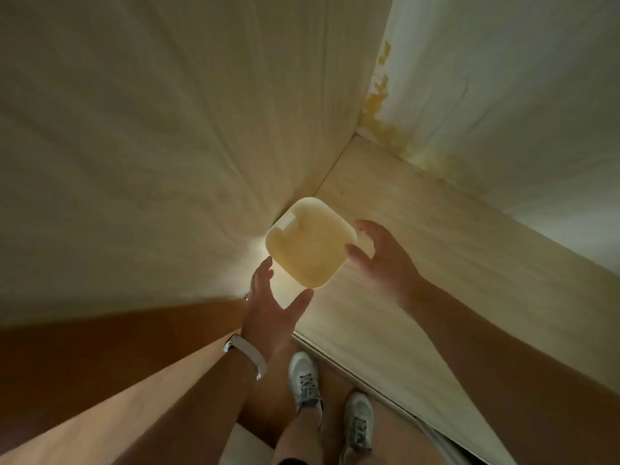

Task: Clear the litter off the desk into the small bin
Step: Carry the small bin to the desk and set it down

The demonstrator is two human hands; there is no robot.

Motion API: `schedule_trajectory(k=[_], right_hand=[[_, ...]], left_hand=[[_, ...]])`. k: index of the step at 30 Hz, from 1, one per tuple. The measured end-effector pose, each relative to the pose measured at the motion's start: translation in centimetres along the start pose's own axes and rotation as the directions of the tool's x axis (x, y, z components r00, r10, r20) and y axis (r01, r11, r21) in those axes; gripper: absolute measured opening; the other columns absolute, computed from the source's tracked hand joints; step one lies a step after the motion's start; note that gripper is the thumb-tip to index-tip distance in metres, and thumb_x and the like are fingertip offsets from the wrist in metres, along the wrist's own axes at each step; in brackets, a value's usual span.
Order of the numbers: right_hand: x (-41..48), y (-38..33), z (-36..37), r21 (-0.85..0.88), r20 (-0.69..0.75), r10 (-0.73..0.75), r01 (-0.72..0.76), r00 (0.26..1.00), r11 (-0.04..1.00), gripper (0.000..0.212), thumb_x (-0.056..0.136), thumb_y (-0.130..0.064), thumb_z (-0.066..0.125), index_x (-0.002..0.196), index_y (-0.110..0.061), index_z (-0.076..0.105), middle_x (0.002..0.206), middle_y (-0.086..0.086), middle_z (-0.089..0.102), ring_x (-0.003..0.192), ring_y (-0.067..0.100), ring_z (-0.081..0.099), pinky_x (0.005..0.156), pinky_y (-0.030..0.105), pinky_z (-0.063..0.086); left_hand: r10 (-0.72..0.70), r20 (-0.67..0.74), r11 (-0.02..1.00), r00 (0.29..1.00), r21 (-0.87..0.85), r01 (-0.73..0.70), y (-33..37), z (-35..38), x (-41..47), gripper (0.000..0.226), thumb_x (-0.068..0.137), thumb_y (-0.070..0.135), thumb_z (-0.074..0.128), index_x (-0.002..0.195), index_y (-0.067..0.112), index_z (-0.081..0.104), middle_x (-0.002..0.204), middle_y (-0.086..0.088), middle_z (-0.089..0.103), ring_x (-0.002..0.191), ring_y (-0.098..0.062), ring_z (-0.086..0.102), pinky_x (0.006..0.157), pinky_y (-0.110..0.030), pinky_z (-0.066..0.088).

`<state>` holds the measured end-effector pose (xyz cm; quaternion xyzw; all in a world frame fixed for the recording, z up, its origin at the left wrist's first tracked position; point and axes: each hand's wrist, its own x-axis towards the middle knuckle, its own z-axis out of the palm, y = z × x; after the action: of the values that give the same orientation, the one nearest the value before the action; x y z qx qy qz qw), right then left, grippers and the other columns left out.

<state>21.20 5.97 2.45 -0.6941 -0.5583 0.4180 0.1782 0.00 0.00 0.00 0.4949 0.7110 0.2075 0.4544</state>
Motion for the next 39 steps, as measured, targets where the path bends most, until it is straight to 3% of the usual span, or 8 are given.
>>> schedule_trajectory(k=[6, 11, 13, 21, 28, 32, 37, 39], right_hand=[[4.7, 0.2, 1.7, 0.105, 0.108, 0.065, -0.076, 0.992, 0.991, 0.051, 0.092, -0.044, 0.056, 0.139, -0.029, 0.044, 0.137, -0.005, 0.05, 0.122, 0.012, 0.049, 0.098, 0.031, 0.041], [5.5, 0.6, 2.0, 0.229, 0.157, 0.068, -0.103, 0.985, 0.968, 0.017, 0.095, -0.032, 0.054, 0.11, -0.038, 0.056, 0.097, -0.017, 0.063, 0.087, 0.001, 0.06, 0.067, 0.017, 0.046], [5.1, 0.4, 1.8, 0.246, 0.155, 0.062, -0.099, 0.986, 0.964, 0.018, 0.095, -0.031, 0.054, 0.111, -0.038, 0.057, 0.095, -0.016, 0.064, 0.083, -0.002, 0.059, 0.06, 0.013, 0.045], [2.2, -0.2, 0.2, 0.256, 0.151, 0.077, -0.114, 0.986, 0.96, 0.035, 0.079, -0.045, 0.049, 0.112, -0.041, 0.058, 0.096, -0.02, 0.065, 0.09, -0.001, 0.061, 0.076, 0.026, 0.046], [-3.4, -2.4, -2.8, 0.3, 0.179, 0.022, -0.076, 0.984, 0.951, 0.037, 0.076, -0.035, 0.057, 0.111, -0.049, 0.056, 0.097, -0.029, 0.065, 0.09, -0.009, 0.061, 0.069, 0.01, 0.046], [-7.9, -3.8, -4.1, 0.334, 0.254, -0.02, -0.068, 0.967, 0.94, 0.049, 0.074, -0.029, 0.06, 0.12, -0.045, 0.054, 0.105, -0.019, 0.065, 0.095, -0.003, 0.063, 0.082, 0.028, 0.053], [-12.7, -6.0, -5.4, 0.292, 0.335, -0.123, 0.021, 0.934, 0.956, 0.052, 0.076, -0.032, 0.06, 0.126, -0.043, 0.051, 0.112, -0.014, 0.064, 0.104, 0.007, 0.062, 0.084, 0.038, 0.056], [-14.5, -7.1, -5.7, 0.27, 0.374, -0.175, 0.074, 0.911, 0.96, 0.054, 0.077, -0.031, 0.06, 0.129, -0.042, 0.049, 0.111, -0.015, 0.062, 0.103, 0.005, 0.061, 0.081, 0.035, 0.057]], left_hand=[[0.071, 0.03, 0.987, 0.997, -0.144, -0.065, -1.3, 1.3, 2.0, 0.113, 0.057, 0.053, 0.08, 0.146, 0.044, 0.012, 0.148, 0.016, 0.028, 0.135, -0.005, 0.031, 0.097, -0.023, 0.031], [0.141, 0.013, 0.977, 0.99, -0.166, -0.137, -1.1, 1.8, 2.7, 0.119, 0.056, 0.038, 0.087, 0.146, 0.042, 0.011, 0.139, 0.027, 0.026, 0.123, 0.017, 0.029, 0.085, 0.005, 0.029], [0.149, 0.003, 0.976, 0.989, -0.159, -0.147, -0.6, 1.8, 2.8, 0.118, 0.055, 0.035, 0.089, 0.145, 0.043, 0.013, 0.137, 0.027, 0.028, 0.122, 0.014, 0.032, 0.085, 0.005, 0.029], [0.209, 0.028, 0.97, 0.978, -0.131, -0.204, 1.5, 0.6, 1.0, 0.112, 0.053, 0.044, 0.085, 0.143, 0.04, 0.019, 0.134, 0.023, 0.036, 0.125, -0.005, 0.04, 0.091, -0.025, 0.044], [0.188, 0.106, 0.964, 0.977, -0.209, -0.163, 3.3, -1.5, -3.8, 0.115, 0.054, 0.042, 0.089, 0.146, 0.036, 0.02, 0.139, 0.014, 0.04, 0.126, -0.006, 0.044, 0.089, -0.012, 0.044], [0.158, 0.099, 0.975, 0.982, -0.176, -0.139, 3.9, -3.2, -8.6, 0.124, 0.055, 0.044, 0.091, 0.149, 0.037, 0.01, 0.146, 0.013, 0.034, 0.132, -0.01, 0.04, 0.101, -0.034, 0.044], [0.191, 0.039, 0.963, 0.981, -0.202, -0.179, 5.1, -5.7, -15.2, 0.119, 0.057, 0.052, 0.087, 0.147, 0.036, 0.011, 0.145, 0.011, 0.035, 0.13, -0.002, 0.04, 0.095, -0.012, 0.04], [0.224, 0.0, 0.953, 0.975, -0.209, -0.219, 5.4, -6.4, -17.9, 0.119, 0.061, 0.036, 0.088, 0.149, 0.022, 0.009, 0.143, 0.011, 0.035, 0.127, 0.004, 0.04, 0.091, -0.007, 0.04]])
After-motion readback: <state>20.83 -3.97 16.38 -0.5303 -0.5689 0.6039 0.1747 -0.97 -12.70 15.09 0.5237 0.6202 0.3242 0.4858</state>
